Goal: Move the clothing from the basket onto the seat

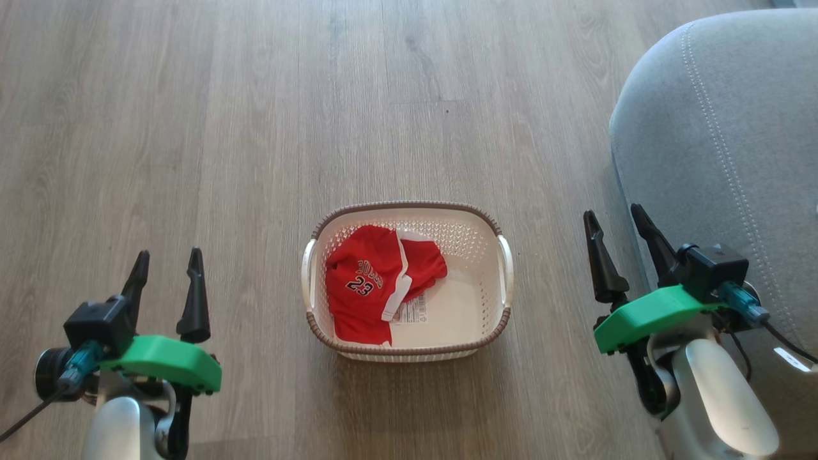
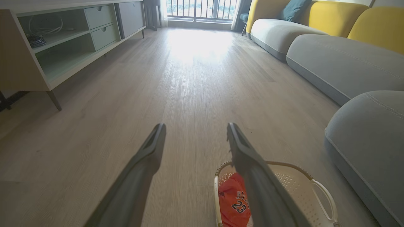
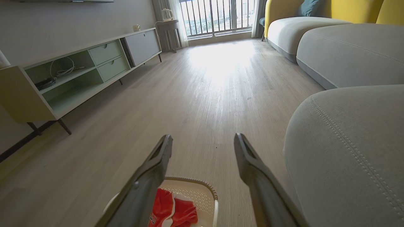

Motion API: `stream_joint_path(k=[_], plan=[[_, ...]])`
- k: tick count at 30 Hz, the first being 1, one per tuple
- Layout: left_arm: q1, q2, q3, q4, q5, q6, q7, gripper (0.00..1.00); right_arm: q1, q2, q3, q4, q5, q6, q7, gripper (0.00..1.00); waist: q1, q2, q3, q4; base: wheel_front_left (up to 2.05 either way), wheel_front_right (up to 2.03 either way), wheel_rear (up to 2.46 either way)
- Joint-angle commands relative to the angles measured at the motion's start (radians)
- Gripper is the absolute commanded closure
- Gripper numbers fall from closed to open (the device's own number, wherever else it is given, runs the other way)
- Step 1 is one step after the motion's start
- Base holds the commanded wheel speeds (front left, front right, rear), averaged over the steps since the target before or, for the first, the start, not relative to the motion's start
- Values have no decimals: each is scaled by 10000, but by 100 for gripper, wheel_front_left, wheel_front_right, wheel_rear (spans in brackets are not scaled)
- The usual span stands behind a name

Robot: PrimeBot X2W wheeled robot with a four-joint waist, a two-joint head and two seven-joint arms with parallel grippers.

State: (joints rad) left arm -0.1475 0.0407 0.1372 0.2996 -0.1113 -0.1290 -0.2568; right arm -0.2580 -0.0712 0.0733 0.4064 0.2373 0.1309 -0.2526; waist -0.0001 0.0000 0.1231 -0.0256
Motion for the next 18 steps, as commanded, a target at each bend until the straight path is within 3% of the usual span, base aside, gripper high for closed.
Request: stream_joint_path(k=[1,18], plan=[[-175,98,300,-337,93,6,-49,0,-189,72,186,-364,-58,-2,-91,0,1,0,14,-2,0,0,0],[-274,96,-115,-225,72,-6,-49,0,-462,153,47,-757,-137,-2,-91,0,1,0,608,-98,0,0,0]])
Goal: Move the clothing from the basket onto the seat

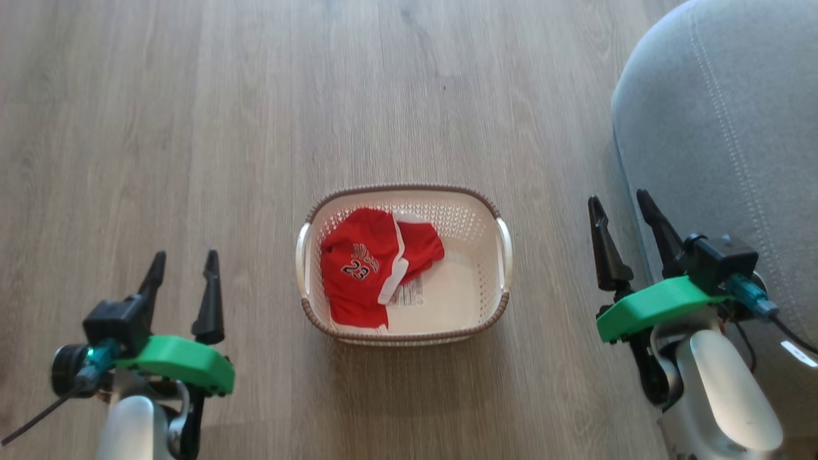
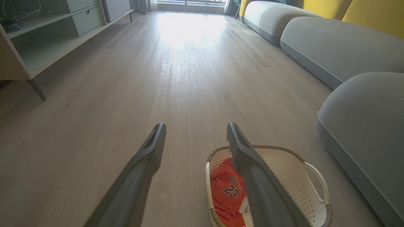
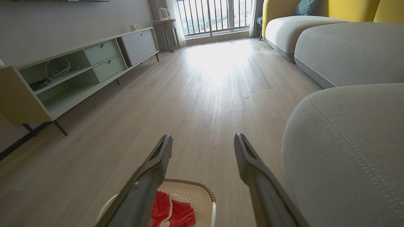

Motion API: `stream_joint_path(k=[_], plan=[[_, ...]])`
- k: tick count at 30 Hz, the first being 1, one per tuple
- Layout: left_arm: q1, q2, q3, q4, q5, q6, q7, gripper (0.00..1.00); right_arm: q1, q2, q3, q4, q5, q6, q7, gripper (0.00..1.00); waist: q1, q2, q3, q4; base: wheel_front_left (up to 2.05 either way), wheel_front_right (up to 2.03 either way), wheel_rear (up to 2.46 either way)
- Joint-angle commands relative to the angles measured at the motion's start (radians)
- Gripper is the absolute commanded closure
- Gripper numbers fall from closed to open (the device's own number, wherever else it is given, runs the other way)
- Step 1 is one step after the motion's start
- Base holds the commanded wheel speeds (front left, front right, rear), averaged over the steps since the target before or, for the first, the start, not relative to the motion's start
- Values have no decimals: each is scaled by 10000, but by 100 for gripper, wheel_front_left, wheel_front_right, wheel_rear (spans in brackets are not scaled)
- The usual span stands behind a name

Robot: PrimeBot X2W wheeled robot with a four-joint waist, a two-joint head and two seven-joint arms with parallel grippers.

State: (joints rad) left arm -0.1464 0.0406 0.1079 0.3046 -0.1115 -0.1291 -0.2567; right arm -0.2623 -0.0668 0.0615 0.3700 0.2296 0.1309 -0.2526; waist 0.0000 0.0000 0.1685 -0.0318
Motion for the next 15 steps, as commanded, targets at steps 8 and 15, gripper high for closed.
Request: stream_joint_path(k=[8,15], plan=[[-510,103,-1010,96,-46,-12,-51,0,-719,154,94,-896,-115,-2,-91,0,0,0,957,-179,0,0,0],[-856,315,-1894,549,-278,-14,-51,0,-984,163,210,-1356,89,-2,-91,0,0,0,1686,-340,0,0,0]])
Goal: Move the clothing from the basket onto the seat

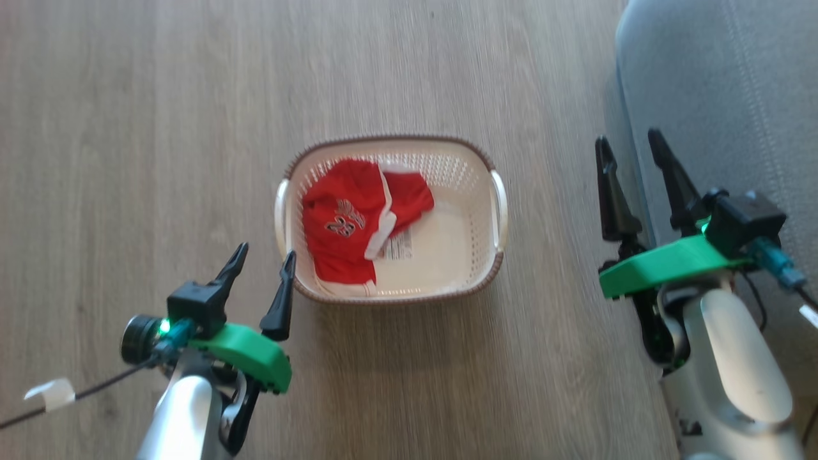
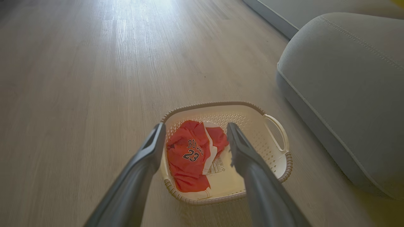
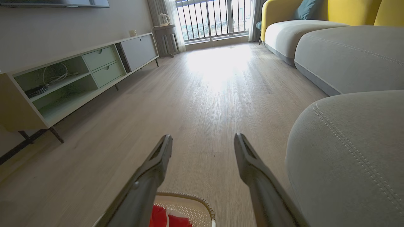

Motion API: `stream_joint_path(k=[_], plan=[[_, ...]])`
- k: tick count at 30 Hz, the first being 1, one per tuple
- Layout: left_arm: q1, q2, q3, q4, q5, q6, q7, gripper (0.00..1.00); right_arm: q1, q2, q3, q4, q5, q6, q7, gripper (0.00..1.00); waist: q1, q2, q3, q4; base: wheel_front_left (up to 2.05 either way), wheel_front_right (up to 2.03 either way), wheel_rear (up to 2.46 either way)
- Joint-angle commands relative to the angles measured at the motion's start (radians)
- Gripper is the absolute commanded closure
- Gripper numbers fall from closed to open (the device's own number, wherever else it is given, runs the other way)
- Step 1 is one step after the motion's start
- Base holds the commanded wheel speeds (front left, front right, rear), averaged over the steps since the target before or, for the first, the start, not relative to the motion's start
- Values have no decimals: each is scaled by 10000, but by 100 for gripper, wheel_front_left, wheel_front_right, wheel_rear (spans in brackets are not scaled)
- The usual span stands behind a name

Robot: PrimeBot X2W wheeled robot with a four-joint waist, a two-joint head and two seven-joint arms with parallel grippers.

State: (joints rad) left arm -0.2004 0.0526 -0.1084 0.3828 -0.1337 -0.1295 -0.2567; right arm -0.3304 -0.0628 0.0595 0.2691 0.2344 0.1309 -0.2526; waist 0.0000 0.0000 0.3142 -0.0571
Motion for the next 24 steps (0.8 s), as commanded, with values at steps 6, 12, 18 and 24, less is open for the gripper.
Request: stream_joint_path(k=[6,12,18,24], plan=[[-969,447,-434,202,-234,-10,-51,0,-652,124,318,-884,205,-2,-91,0,0,0,1180,-329,0,0,0],[-1775,761,-1052,743,-305,-11,-51,0,-978,124,422,-1277,404,-2,-91,0,0,0,2083,-707,0,0,0],[-2960,1139,-1725,1602,-237,-11,-51,0,-1240,125,502,-1650,636,-2,-91,0,0,0,3007,-1225,0,0,0],[-4355,1522,-2134,2567,-35,-11,-51,0,-1449,125,602,-2042,921,-2,-91,0,0,0,3983,-1704,0,0,0]])
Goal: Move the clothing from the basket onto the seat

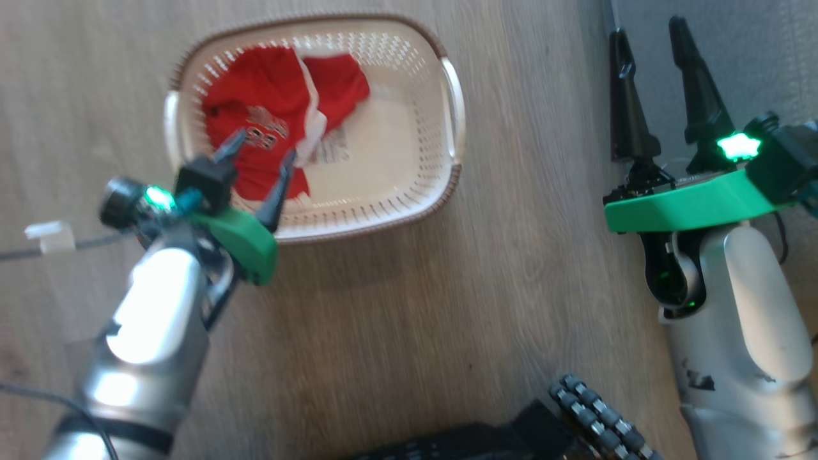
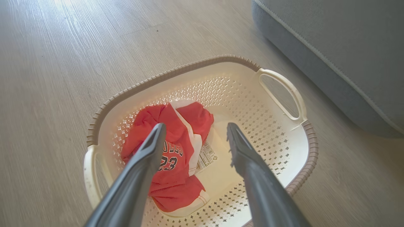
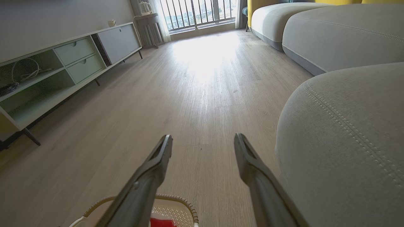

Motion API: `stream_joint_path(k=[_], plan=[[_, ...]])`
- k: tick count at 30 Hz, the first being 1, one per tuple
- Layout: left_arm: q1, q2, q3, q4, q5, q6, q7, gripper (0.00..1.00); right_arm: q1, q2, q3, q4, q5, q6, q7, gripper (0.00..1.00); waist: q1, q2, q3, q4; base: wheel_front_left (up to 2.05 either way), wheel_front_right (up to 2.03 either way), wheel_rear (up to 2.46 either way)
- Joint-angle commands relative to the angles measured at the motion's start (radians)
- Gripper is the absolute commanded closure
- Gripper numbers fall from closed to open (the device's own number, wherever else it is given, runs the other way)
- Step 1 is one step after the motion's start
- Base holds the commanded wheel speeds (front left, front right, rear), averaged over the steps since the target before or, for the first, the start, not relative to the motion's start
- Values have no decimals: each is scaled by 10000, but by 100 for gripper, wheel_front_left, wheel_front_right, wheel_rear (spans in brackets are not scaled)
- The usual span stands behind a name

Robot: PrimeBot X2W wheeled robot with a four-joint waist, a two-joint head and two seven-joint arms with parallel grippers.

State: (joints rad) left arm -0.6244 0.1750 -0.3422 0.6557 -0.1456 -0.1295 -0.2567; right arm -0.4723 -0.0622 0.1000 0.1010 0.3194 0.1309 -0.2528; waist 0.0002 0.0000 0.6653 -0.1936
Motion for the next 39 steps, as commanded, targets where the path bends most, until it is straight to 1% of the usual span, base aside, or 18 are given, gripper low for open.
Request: stream_joint_path(k=[1,10,17,18,22,31,39], plan=[[-382,378,132,-1,157,-11,-51,0,-76,119,224,-422,123,-2,-90,0,-2,0,627,-411,0,0,0],[-2383,927,-157,1549,763,7,-51,0,-520,120,618,-939,699,-2,-90,0,-2,0,1820,-1115,0,0,0],[-3526,1293,-478,2819,1287,257,-50,0,-817,120,1018,-1393,1063,-2,-90,0,-2,0,2421,-1638,0,0,0],[-3526,1293,-478,2819,1287,257,-50,0,-817,120,1018,-1393,1063,-2,-90,0,-2,0,2421,-1638,0,0,0],[-4199,1503,-922,3490,1809,377,65,0,-908,120,1155,-1541,1209,-2,-90,0,-2,0,2728,-1847,0,0,0],[-5382,1776,-1891,4668,2819,628,882,0,-839,120,1286,-1553,1578,-2,-90,0,-2,0,3151,-2198,0,0,0],[-5810,1705,-2470,5417,3253,767,1734,0,-750,120,1321,-1572,1780,-2,-90,0,-2,0,3219,-2278,0,0,0]])
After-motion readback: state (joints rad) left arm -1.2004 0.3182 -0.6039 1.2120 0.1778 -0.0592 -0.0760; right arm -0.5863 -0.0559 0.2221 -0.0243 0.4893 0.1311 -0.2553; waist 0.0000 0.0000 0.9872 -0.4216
